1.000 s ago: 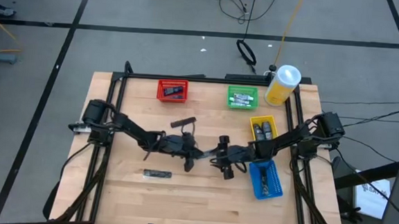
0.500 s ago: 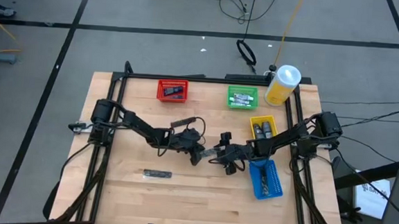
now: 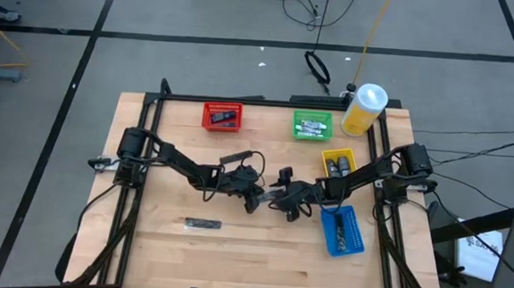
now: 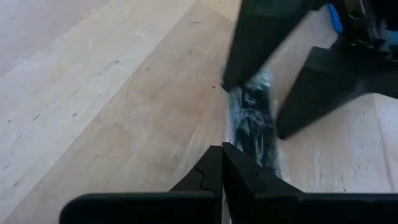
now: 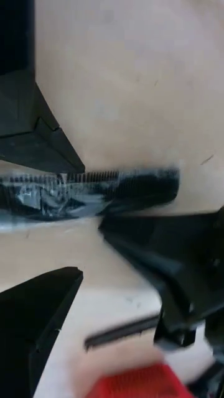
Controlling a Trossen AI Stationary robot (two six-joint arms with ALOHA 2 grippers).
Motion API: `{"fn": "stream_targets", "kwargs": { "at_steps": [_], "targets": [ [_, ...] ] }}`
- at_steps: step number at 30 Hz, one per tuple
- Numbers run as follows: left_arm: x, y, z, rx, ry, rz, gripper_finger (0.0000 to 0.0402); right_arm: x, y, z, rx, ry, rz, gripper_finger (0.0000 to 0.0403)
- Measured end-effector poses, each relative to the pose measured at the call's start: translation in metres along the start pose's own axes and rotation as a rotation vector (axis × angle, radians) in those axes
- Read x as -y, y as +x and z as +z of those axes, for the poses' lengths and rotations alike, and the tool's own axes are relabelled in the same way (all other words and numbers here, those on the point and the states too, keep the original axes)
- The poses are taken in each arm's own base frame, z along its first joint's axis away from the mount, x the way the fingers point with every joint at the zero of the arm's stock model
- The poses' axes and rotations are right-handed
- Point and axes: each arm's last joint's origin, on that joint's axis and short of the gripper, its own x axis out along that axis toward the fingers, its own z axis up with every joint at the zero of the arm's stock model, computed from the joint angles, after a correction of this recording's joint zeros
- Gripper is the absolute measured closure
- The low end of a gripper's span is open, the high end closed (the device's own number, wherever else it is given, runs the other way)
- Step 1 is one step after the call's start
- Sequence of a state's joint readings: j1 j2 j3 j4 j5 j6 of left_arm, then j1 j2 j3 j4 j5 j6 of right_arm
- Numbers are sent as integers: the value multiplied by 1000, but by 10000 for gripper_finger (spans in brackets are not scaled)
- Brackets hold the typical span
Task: Pick & Place Travel size toiletries
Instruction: Put the black comb into the blue bin
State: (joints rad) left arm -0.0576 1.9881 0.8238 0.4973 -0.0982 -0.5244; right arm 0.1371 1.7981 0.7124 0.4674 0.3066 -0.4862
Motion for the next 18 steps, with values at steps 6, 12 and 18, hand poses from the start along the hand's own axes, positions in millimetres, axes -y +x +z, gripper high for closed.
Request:
{"fn": "stream_targets", "kwargs": {
  "at_steps": [6,12,18],
  "targets": [
    [0,0,0,-1,21,-1,399,3,0,2,13,-91,-55,149],
    [0,0,-1,-1,27,0,400,6,0,7,54,-96,-91,149],
    [0,0,-1,2,27,6,394,7,-1,9,76,-84,-99,149]
  ]
}}
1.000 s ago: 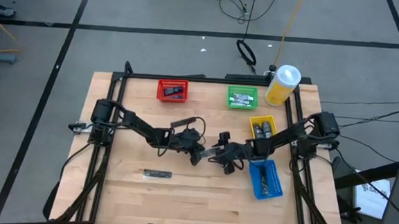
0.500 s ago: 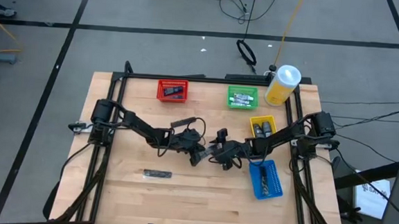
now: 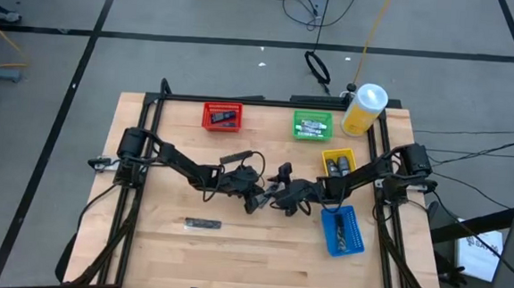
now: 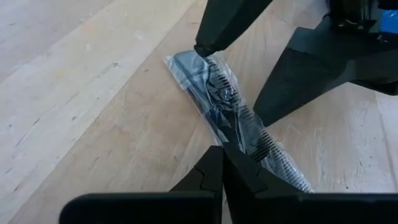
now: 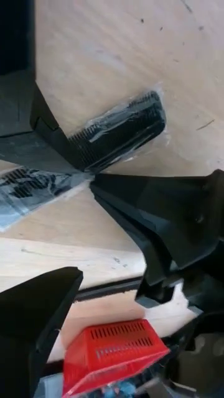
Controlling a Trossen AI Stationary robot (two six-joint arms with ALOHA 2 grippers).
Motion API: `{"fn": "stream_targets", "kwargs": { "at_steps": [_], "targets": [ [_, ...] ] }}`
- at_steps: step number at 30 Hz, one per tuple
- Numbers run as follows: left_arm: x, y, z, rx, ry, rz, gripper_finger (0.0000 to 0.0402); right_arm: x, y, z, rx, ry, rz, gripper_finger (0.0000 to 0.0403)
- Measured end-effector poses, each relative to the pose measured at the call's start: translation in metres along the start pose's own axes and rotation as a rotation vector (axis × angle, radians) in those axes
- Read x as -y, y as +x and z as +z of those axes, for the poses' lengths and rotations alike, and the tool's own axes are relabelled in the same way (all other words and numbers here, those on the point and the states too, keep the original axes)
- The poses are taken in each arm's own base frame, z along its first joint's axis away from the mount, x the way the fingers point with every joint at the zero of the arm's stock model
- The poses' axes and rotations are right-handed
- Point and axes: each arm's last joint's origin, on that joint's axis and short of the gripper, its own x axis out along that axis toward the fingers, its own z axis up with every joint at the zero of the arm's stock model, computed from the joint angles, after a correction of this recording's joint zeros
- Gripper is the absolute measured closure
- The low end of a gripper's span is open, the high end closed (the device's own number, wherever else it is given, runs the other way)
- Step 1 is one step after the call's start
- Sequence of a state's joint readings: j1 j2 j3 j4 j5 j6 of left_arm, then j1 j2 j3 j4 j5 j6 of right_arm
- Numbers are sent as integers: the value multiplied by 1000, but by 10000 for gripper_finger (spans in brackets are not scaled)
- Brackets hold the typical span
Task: Pick & Place Travel size toiletries
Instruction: Put the black comb into the blue bin
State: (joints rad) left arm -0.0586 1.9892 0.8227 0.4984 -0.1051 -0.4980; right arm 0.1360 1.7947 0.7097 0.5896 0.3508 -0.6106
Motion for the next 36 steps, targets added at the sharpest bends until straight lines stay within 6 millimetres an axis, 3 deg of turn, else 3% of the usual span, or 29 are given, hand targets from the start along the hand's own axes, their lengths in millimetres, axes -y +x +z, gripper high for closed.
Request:
{"fn": "stream_targets", "kwargs": {
  "at_steps": [6,12,19,23,27,31,36],
  "targets": [
    [0,0,0,3,6,7,394,12,-15,4,-48,209,77,149],
    [4,-5,2,39,48,57,399,41,-28,-8,-101,614,327,149],
    [27,-39,19,70,149,92,393,61,-22,-31,-109,898,480,149],
    [41,-46,13,24,235,-14,400,66,-12,-48,-150,989,489,149],
    [49,-35,0,-18,293,-138,397,68,0,-62,-150,1060,516,149],
    [39,-17,-14,-52,272,-110,398,68,11,-68,-114,1137,563,149],
    [26,-4,-17,-66,208,-97,398,64,19,-72,-115,1181,615,149]
  ]
}}
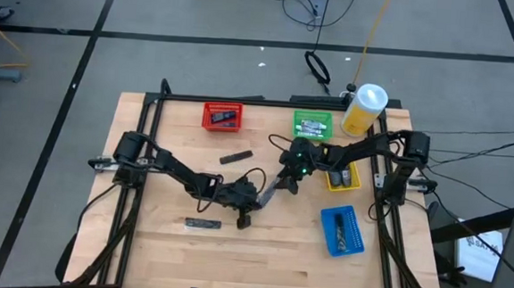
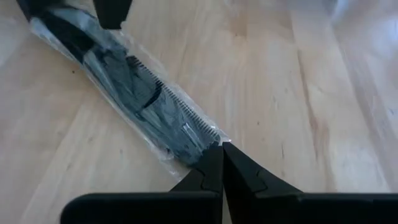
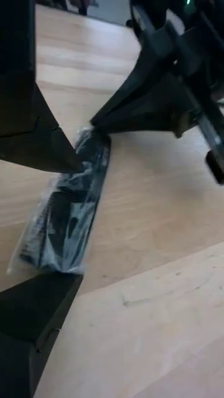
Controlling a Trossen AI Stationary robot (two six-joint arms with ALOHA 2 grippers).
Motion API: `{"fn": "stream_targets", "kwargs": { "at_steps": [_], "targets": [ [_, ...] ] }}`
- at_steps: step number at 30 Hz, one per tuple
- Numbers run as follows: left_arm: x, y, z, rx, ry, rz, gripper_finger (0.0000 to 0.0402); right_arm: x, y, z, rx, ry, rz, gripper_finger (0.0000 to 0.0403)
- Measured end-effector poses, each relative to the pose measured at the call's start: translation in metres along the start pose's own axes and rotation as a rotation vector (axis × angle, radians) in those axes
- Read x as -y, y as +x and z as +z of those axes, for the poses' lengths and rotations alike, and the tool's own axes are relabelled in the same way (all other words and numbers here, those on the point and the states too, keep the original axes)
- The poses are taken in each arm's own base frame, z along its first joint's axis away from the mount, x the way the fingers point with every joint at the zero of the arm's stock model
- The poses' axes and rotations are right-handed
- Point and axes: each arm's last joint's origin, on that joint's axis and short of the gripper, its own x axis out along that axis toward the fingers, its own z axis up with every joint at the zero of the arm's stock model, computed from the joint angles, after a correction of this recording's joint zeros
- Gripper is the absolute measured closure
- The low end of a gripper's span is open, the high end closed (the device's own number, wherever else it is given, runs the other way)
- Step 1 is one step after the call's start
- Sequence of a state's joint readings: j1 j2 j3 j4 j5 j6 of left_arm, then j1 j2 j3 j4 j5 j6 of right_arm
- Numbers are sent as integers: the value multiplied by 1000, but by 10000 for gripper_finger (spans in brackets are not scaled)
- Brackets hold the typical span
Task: Pick & Place Travel size toiletries
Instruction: Put the black comb into the blue bin
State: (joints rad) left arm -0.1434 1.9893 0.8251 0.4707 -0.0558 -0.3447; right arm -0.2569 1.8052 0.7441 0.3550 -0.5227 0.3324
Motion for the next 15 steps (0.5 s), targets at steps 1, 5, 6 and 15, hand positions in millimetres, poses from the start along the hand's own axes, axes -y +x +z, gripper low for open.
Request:
{"fn": "stream_targets", "kwargs": {
  "at_steps": [1,5,6,15],
  "targets": [
    [-2,1,-1,-4,-7,6,399,0,1,-1,-7,3,10,149],
    [-9,3,0,5,-17,57,393,-1,0,-1,-16,4,24,150],
    [-9,3,-1,6,-15,64,392,-1,0,-1,-17,4,26,151],
    [-8,3,-2,0,-5,67,399,-4,-2,1,5,-17,37,259]
  ]
}}
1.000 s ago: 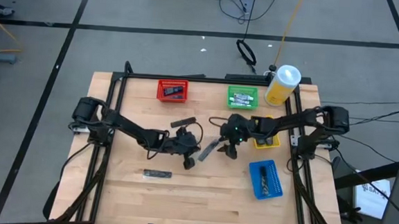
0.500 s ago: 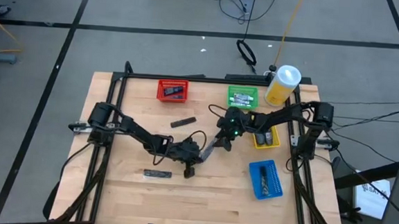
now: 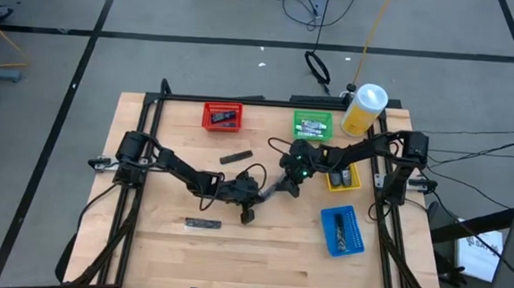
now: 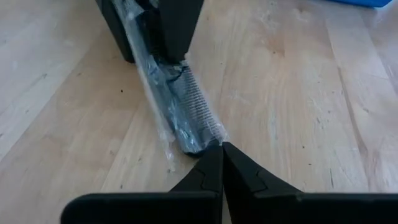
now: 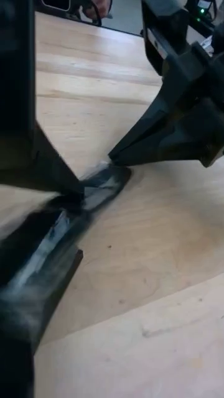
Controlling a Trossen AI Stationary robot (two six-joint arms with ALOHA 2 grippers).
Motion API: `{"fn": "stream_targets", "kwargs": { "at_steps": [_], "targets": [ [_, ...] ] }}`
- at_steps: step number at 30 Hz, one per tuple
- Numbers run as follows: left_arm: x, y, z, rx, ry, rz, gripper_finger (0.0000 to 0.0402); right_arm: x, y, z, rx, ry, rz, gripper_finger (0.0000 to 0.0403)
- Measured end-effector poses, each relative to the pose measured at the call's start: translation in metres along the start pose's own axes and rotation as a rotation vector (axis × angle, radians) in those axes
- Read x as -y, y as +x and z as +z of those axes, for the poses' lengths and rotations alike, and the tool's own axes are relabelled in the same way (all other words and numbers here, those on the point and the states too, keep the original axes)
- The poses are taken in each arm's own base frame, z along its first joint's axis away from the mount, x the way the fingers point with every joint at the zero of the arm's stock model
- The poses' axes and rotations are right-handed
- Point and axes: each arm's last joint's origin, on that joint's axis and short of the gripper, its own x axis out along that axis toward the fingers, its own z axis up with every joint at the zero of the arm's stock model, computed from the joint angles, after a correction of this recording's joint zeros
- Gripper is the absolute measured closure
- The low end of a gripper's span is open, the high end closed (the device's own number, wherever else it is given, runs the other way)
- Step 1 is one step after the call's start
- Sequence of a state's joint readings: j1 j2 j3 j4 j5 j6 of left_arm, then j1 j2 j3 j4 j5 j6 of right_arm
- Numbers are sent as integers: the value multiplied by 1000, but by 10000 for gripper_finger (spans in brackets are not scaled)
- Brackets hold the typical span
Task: Pick & Place Travel size toiletries
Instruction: Put the black comb into the blue bin
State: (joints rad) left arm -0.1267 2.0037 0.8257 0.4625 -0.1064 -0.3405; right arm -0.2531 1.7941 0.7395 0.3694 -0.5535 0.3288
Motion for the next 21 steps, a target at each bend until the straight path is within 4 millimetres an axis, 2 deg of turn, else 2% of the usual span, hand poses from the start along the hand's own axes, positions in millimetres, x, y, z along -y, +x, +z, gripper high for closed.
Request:
{"fn": "stream_targets", "kwargs": {
  "at_steps": [6,7,13,17,21],
  "targets": [
    [4,-6,3,-21,31,-61,367,-4,-4,7,50,-76,6,382],
    [4,-9,4,-32,37,-70,358,-6,-6,9,63,-99,2,390],
    [5,-38,15,-108,73,-22,308,-25,-36,21,138,-194,-180,386],
    [5,-54,19,-96,106,123,287,-51,-67,23,159,-248,-269,395],
    [3,-60,14,-52,95,279,275,-81,-99,17,179,-265,-331,391]
  ]
}}
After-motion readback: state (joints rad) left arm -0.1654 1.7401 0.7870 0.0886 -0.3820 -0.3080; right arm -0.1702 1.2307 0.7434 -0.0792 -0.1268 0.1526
